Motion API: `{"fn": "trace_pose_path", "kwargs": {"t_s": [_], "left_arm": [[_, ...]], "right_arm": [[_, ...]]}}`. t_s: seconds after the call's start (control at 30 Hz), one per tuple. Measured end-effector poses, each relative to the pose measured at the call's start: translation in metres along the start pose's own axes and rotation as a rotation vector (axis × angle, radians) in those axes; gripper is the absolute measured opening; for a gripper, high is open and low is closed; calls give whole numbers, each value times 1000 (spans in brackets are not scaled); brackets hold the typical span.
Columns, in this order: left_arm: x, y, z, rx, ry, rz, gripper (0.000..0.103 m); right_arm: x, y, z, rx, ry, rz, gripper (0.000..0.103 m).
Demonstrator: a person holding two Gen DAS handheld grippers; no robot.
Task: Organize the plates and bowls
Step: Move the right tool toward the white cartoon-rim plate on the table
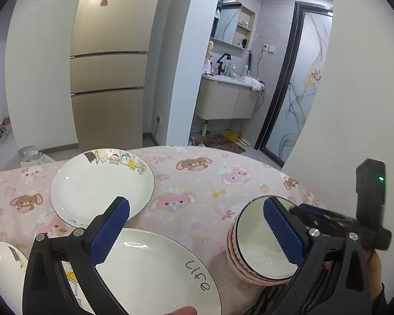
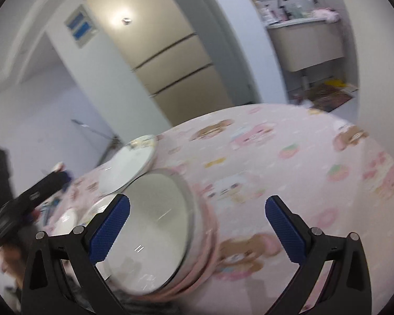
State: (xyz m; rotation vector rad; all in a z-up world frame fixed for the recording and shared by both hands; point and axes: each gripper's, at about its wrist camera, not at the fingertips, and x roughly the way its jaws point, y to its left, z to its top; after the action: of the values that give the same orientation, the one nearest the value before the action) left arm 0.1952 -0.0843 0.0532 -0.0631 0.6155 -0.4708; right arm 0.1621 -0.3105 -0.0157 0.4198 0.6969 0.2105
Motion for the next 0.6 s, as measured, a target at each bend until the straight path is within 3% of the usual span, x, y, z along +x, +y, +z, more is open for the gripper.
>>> {"fn": "trace_pose_path", "kwargs": {"t_s": [0.13, 0.4, 0.6], "left_arm": [[-2, 7, 2, -17, -5, 1, 103], [6, 14, 0, -44, 33, -2, 103], [7, 14, -2, -44, 34, 2, 103]], "right_arm": [[11, -3, 4, -16, 10, -73, 103], [36, -10, -10, -5, 118, -112, 103], [2, -4, 5, -26, -72, -104, 103]]}}
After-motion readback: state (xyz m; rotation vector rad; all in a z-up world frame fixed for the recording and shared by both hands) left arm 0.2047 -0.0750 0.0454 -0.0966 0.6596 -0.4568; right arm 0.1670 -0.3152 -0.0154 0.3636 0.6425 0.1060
